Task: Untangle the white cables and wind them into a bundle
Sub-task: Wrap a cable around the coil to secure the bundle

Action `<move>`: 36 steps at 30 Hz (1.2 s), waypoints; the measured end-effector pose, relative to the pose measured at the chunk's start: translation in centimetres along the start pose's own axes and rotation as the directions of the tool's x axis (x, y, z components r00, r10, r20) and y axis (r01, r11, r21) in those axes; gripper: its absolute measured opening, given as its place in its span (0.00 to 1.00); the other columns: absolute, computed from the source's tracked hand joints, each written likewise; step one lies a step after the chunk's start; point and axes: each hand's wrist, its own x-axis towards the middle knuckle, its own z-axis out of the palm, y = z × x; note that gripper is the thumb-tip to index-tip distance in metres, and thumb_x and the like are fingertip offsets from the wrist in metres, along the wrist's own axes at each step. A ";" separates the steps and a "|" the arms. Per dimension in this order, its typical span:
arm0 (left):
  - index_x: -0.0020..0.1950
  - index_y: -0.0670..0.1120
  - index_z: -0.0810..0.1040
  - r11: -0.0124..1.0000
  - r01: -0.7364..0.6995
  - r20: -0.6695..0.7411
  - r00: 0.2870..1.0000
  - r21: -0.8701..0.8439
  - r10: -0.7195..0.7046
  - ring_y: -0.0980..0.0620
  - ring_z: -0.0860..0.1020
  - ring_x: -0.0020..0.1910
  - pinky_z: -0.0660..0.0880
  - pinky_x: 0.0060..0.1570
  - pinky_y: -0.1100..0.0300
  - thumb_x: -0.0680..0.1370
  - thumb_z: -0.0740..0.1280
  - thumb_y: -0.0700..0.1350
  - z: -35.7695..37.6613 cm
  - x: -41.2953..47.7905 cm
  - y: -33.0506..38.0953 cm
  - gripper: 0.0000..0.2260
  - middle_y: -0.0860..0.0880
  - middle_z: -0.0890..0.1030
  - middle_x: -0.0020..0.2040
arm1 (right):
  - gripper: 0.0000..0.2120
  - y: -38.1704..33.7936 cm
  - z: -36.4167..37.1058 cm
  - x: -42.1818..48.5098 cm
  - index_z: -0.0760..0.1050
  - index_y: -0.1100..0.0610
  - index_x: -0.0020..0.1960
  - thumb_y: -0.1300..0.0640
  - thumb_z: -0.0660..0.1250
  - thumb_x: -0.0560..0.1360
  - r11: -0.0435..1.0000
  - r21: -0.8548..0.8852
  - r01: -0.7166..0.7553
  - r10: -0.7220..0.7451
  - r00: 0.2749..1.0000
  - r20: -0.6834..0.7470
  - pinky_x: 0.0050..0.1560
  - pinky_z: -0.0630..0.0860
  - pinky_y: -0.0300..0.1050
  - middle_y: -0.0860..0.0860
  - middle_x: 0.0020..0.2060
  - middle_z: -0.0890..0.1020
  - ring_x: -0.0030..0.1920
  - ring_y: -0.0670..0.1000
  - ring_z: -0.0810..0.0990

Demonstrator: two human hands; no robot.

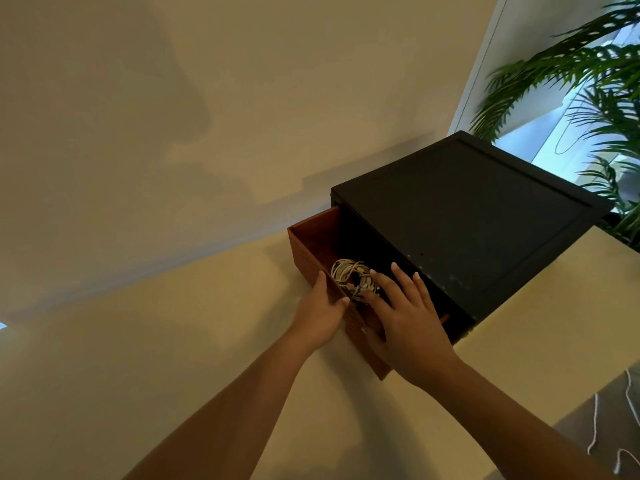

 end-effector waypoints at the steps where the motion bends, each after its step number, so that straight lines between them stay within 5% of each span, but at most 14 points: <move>1: 0.79 0.54 0.50 1.000 0.003 0.009 1.000 -0.008 -0.003 0.48 0.65 0.73 0.66 0.70 0.48 0.77 0.65 0.53 0.3 0.2 0.4 0.35 0.50 0.65 0.76 | 0.27 0.4 0.0 0.1 0.71 0.50 0.69 0.44 0.68 0.72 1.000 -0.015 -0.019 0.019 1.000 0.000 0.72 0.50 0.60 0.54 0.71 0.69 0.75 0.61 0.58; 7: 0.79 0.51 0.45 1.000 0.023 0.053 0.998 0.012 -0.024 0.46 0.62 0.75 0.62 0.72 0.51 0.82 0.61 0.48 2.1 2.2 1.9 0.32 0.47 0.60 0.78 | 0.35 3.6 0.0 0.7 0.50 0.52 0.78 0.37 0.54 0.78 0.994 -0.009 -0.112 0.113 0.993 0.040 0.74 0.36 0.54 0.54 0.78 0.46 0.77 0.56 0.39; 10: 0.79 0.50 0.44 1.000 0.030 0.063 0.998 0.009 -0.031 0.45 0.62 0.75 0.63 0.71 0.53 0.82 0.60 0.47 3.0 3.3 2.7 0.32 0.47 0.61 0.77 | 0.35 4.8 -0.2 0.8 0.45 0.52 0.78 0.37 0.52 0.78 0.989 0.031 -0.145 0.143 0.987 0.068 0.74 0.38 0.51 0.52 0.78 0.43 0.77 0.54 0.39; 20: 0.80 0.53 0.48 1.000 -0.012 0.109 0.994 0.028 0.009 0.47 0.65 0.73 0.66 0.71 0.49 0.81 0.60 0.44 5.1 6.1 4.5 0.31 0.48 0.63 0.77 | 0.27 7.5 -0.1 1.7 0.59 0.50 0.76 0.48 0.61 0.78 0.994 0.081 -0.078 0.079 0.997 -0.004 0.72 0.59 0.49 0.47 0.75 0.62 0.74 0.52 0.61; 25: 0.80 0.53 0.48 1.000 -0.003 0.113 0.994 0.030 -0.001 0.46 0.67 0.71 0.68 0.69 0.51 0.80 0.59 0.43 5.8 6.7 5.3 0.31 0.48 0.62 0.77 | 0.25 8.1 0.8 2.0 0.73 0.55 0.67 0.54 0.70 0.71 0.997 0.058 -0.049 0.055 0.993 -0.103 0.59 0.75 0.53 0.52 0.65 0.76 0.63 0.56 0.76; 36: 0.78 0.58 0.54 1.000 0.013 0.151 0.988 -0.018 -0.010 0.47 0.70 0.68 0.69 0.66 0.54 0.78 0.60 0.41 6.7 7.8 6.4 0.31 0.49 0.69 0.72 | 0.37 8.2 1.3 2.2 0.75 0.56 0.66 0.58 0.81 0.59 0.999 -0.016 -0.046 0.044 0.994 -0.098 0.51 0.79 0.49 0.52 0.64 0.77 0.58 0.56 0.78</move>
